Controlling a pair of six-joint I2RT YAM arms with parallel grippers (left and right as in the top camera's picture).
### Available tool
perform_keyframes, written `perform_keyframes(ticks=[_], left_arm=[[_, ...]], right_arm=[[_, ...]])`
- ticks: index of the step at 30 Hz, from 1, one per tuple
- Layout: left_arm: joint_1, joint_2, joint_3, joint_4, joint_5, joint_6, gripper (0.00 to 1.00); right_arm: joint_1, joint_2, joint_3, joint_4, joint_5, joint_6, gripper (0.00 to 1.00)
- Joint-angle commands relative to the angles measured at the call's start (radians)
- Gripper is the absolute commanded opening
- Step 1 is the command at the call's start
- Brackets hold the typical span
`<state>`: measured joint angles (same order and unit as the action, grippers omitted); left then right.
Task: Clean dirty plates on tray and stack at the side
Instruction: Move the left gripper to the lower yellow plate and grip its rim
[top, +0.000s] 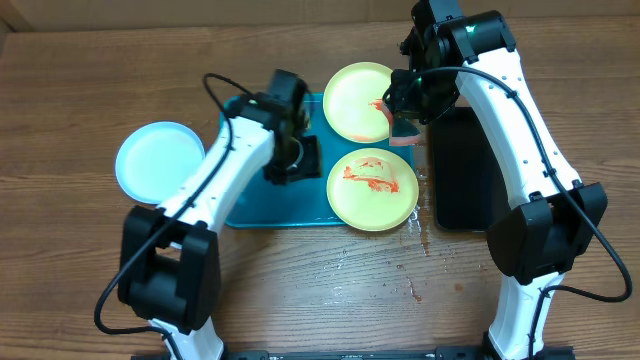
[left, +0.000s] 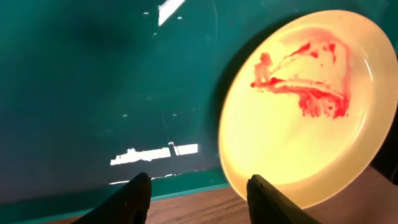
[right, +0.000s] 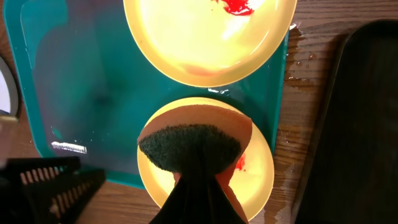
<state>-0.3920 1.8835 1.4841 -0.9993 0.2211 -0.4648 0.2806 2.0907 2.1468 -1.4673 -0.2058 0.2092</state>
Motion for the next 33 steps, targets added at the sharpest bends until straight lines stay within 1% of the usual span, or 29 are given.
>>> perform_keyframes(ticks=[1,8,11,12,15,20,27,30,33], left_arm=[[-0.053,0.007,-0.011,0.018,-0.083,-0.085,0.53],[-0.099,0.008,-0.07,0.065,-0.106,-0.15,0.51],[-0.099,0.008,-0.113,0.076,-0.126,-0.187,0.48],[-0.099,0.008,-0.129,0.084,-0.129,-0.197,0.45],[-0.1,0.008,-0.161,0.115,-0.127,-0.198,0.4],[-0.105,0.008,-0.203,0.182,-0.116,-0.198,0.37],[-0.106,0.009,-0.206,0.243,-0.096,-0.205,0.35],[-0.108,0.017,-0.206,0.254,-0.09,-0.205,0.28],[-0.114,0.042,-0.206,0.269,-0.077,-0.204,0.27]], right_arm=[[-0.001,-0.004,0.013,-0.002,-0.008,-0.001,0.05],[-0.001,-0.004,0.013,-0.005,-0.008,-0.001,0.05],[-0.001,-0.004,0.013,-0.005,-0.008,-0.001,0.05],[-0.001,-0.004,0.013,-0.005,-0.008,-0.001,0.05],[-0.001,-0.004,0.013,-0.005,-0.008,-0.001,0.05],[-0.001,-0.004,0.013,-0.005,-0.009,0.0,0.05],[-0.001,-0.004,0.013,-0.006,-0.009,0.0,0.05],[-0.001,-0.004,0.013,-0.007,-0.009,0.0,0.05],[-0.001,-0.004,0.013,-0.009,-0.008,-0.001,0.05]])
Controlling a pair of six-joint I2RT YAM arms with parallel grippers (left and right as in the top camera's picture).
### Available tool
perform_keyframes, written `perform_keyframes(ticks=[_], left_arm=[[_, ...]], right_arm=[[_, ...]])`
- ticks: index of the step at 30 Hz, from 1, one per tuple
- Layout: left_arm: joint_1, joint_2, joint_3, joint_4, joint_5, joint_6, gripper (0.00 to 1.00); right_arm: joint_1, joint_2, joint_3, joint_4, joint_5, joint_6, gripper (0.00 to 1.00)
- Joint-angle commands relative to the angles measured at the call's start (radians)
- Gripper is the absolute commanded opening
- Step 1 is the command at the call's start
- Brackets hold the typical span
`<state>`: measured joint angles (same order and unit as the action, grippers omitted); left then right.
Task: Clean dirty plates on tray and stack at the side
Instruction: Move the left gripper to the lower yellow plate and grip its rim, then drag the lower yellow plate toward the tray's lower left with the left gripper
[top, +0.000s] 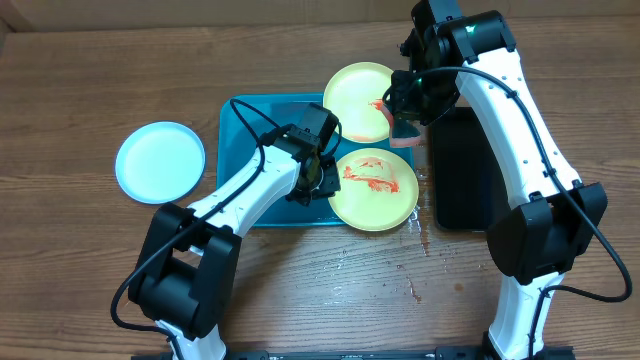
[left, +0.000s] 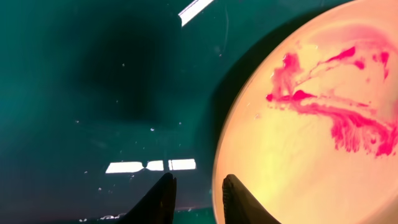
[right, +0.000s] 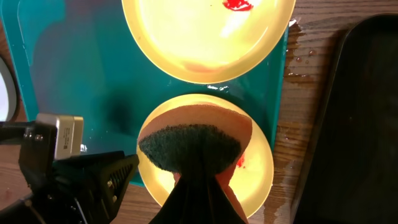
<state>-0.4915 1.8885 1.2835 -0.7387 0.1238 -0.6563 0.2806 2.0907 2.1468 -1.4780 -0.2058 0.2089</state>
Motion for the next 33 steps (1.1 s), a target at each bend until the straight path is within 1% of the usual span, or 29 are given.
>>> perform_keyframes(ticks=[1,5,8,14,20,22,27,30,33], left_arm=[[-0.014,0.046,-0.005,0.012,0.033,-0.008,0.26],[0.0,0.061,-0.005,0.022,0.055,-0.009,0.21],[0.003,0.068,-0.005,0.026,0.061,-0.009,0.19],[0.008,0.068,-0.005,0.026,0.071,-0.002,0.04],[0.05,0.056,0.01,-0.017,0.106,0.011,0.04],[0.073,0.045,0.016,-0.045,0.105,0.055,0.04],[0.142,0.013,0.036,-0.114,0.087,0.212,0.04],[0.176,0.006,0.05,-0.141,0.041,0.307,0.04],[0.206,0.006,0.063,-0.15,-0.039,0.402,0.04]], right_arm=[[-0.001,-0.004,0.013,0.002,-0.008,0.0,0.05],[-0.001,-0.004,0.013,0.002,-0.008,-0.001,0.05],[-0.001,-0.004,0.013,0.003,-0.008,0.0,0.05],[-0.001,-0.004,0.013,0.002,-0.008,-0.001,0.05],[-0.001,-0.004,0.013,0.003,-0.008,-0.001,0.05],[-0.001,-0.004,0.013,0.003,-0.008,-0.001,0.05],[-0.001,-0.004,0.013,0.003,-0.008,-0.001,0.05],[-0.001,-0.004,0.013,0.003,-0.008,0.0,0.05],[-0.001,-0.004,0.013,0.002,-0.008,0.0,0.05]])
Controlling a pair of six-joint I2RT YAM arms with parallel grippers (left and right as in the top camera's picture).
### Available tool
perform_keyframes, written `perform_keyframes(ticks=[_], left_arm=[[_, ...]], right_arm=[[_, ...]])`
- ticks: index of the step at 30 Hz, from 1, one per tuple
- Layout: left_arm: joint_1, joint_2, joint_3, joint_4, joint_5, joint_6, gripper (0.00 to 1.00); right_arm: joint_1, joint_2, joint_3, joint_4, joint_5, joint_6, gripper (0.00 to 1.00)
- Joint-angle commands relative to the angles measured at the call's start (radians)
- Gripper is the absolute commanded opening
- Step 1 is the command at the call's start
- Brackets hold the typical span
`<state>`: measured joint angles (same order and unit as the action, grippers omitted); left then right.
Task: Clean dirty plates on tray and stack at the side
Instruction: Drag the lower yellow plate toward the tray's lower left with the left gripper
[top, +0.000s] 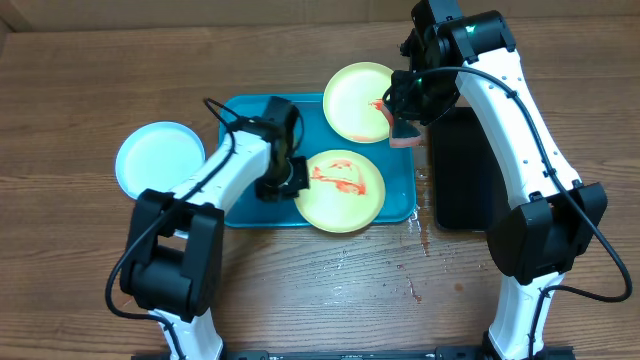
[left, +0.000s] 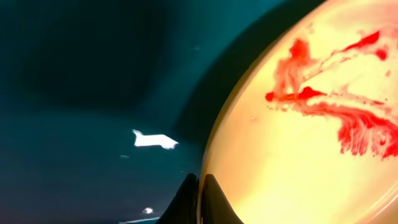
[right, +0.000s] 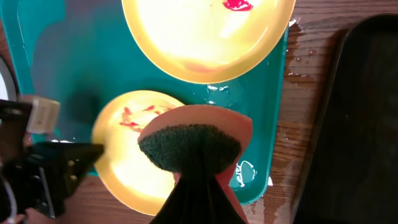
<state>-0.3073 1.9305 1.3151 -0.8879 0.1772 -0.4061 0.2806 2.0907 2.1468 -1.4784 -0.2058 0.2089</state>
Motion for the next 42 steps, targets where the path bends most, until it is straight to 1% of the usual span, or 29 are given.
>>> perform_keyframes(ticks=[1,5,6,7,8,9,10,12,13,16,18,22,27,31,34,36,39,42], left_arm=[[0.03,-0.036,0.031,0.004,-0.12,0.19,0.04],[0.057,-0.035,0.031,0.058,-0.283,0.327,0.04],[0.059,-0.035,0.031,0.08,-0.317,0.349,0.09],[0.06,-0.035,0.031,0.098,-0.34,0.359,0.19],[0.06,-0.035,0.031,0.12,-0.362,0.358,0.35],[0.06,-0.035,0.031,0.139,-0.37,0.358,0.47],[0.06,-0.035,0.032,0.151,-0.364,0.354,0.54],[0.059,-0.035,0.042,0.132,-0.348,0.303,0.61],[0.058,-0.035,0.053,0.099,-0.33,0.263,0.63],[0.061,-0.036,0.091,-0.021,-0.276,0.103,0.61],[0.06,-0.037,0.112,-0.077,-0.231,0.044,0.61],[0.058,-0.078,0.125,-0.122,-0.149,0.008,0.62],[0.058,-0.216,0.123,-0.159,-0.151,-0.046,0.64],[0.047,-0.334,0.082,-0.146,-0.167,-0.102,0.64],[0.021,-0.399,-0.02,-0.095,-0.192,-0.189,0.64],[0.002,-0.416,-0.1,-0.042,-0.188,-0.263,0.62],[-0.029,-0.412,-0.206,0.034,-0.184,-0.425,0.62],[-0.053,-0.412,-0.286,0.099,-0.184,-0.547,0.6]], right_arm=[[-0.001,-0.004,0.013,0.003,-0.008,0.0,0.05],[-0.001,-0.004,0.013,0.002,-0.009,0.0,0.06],[-0.001,-0.004,0.013,0.002,-0.009,0.0,0.05],[-0.001,-0.004,0.013,0.002,-0.009,0.0,0.05],[-0.001,-0.004,0.013,0.002,-0.009,0.0,0.05],[-0.001,-0.004,0.013,0.002,-0.009,0.0,0.05],[-0.001,-0.004,0.013,0.002,-0.009,0.0,0.05],[-0.001,-0.004,0.013,0.002,-0.008,0.0,0.05],[-0.001,-0.004,0.013,0.002,-0.009,0.0,0.05],[-0.001,-0.004,0.013,0.003,-0.008,-0.001,0.05],[-0.001,-0.004,0.013,0.003,-0.008,-0.001,0.05],[-0.001,-0.004,0.013,0.001,-0.008,-0.001,0.05],[-0.001,-0.004,0.013,-0.001,-0.008,-0.001,0.05],[-0.001,-0.003,0.013,-0.001,-0.008,-0.001,0.05],[-0.001,-0.003,0.013,0.0,-0.008,-0.001,0.05],[-0.001,-0.003,0.013,0.003,-0.008,-0.001,0.05],[-0.001,-0.003,0.013,0.003,-0.009,0.0,0.05],[-0.001,-0.003,0.013,0.002,-0.009,0.0,0.05]])
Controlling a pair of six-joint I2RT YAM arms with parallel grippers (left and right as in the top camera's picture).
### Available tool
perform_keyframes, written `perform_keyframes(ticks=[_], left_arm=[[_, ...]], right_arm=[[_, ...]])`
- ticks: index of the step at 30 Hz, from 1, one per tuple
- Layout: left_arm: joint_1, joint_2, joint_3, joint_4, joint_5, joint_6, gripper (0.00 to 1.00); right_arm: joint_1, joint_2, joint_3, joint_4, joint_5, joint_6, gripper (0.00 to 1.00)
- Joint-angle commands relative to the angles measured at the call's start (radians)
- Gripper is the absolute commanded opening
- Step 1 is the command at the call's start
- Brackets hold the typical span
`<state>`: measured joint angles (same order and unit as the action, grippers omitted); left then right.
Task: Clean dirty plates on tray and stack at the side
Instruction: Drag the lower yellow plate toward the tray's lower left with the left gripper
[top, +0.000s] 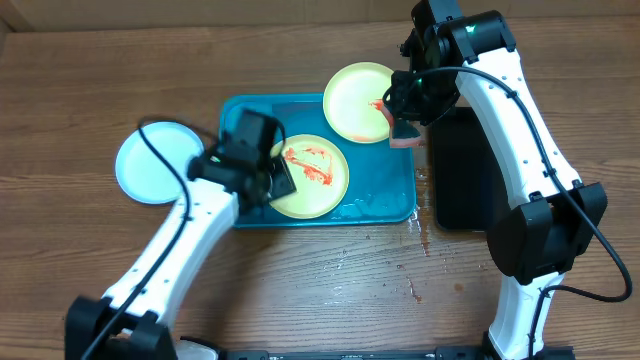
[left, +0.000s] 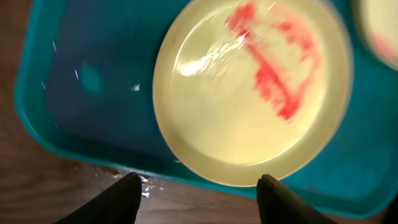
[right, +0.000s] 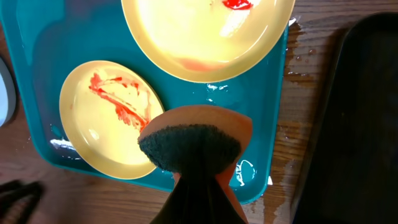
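A yellow plate (top: 312, 176) smeared with red lies in the left half of the teal tray (top: 378, 196); the left wrist view shows it (left: 249, 99) just ahead of the fingers. My left gripper (top: 272, 185) (left: 199, 186) hovers open over the tray's front edge by the plate's near rim, holding nothing. A second yellow plate (top: 356, 100) with a red spot rests at the tray's far right corner. My right gripper (top: 403, 126) (right: 196, 171) is shut on a sponge (right: 193, 140), orange with a dark scouring face, above that plate's right rim.
A pale blue plate (top: 155, 162) sits on the wooden table left of the tray. A black tray (top: 462, 170) lies to the right, under my right arm. Water drops spot the table (top: 420, 235) by the teal tray's right front corner.
My left gripper was shut on the stained plate's left rim; now it is open and drawn back from it. The plate lies further left in the tray. The right arm has not moved.
The stained plate first sat at the tray's right front, overhanging the edge, my left gripper open to its left. Then the fingers stood around its left rim, then shut on it with the plate nearer the tray's middle. Now it lies released, left of centre.
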<state>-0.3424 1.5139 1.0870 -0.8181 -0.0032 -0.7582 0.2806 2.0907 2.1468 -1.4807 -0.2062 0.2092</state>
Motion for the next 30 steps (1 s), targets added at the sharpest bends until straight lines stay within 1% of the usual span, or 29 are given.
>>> perform_keyframes(ticks=[1,4,8,10,13,17,22,30], left_arm=[[-0.023,0.005,-0.08,0.044,-0.004,-0.233,0.6],[-0.027,0.005,-0.128,0.073,-0.01,-0.29,0.59],[-0.027,0.005,-0.194,0.142,-0.041,-0.348,0.55],[-0.027,0.005,-0.228,0.196,-0.036,-0.349,0.53],[-0.027,0.005,-0.272,0.264,-0.028,-0.35,0.44],[-0.023,0.005,-0.284,0.285,-0.034,-0.349,0.38],[-0.02,0.026,-0.285,0.336,-0.103,-0.34,0.34],[0.005,0.062,-0.285,0.364,-0.069,-0.326,0.26]], right_arm=[[-0.001,-0.003,0.013,0.005,-0.008,-0.001,0.05],[0.0,-0.003,0.013,0.004,-0.01,-0.001,0.05],[0.0,-0.003,0.013,0.005,-0.023,-0.001,0.05],[0.0,-0.003,0.013,0.004,-0.023,-0.001,0.05],[0.0,-0.003,0.013,0.005,-0.023,-0.001,0.05],[0.0,-0.003,0.013,0.005,-0.023,-0.001,0.06],[0.0,-0.003,0.013,0.008,-0.023,-0.001,0.06],[0.0,-0.003,0.013,0.005,-0.023,-0.001,0.06]])
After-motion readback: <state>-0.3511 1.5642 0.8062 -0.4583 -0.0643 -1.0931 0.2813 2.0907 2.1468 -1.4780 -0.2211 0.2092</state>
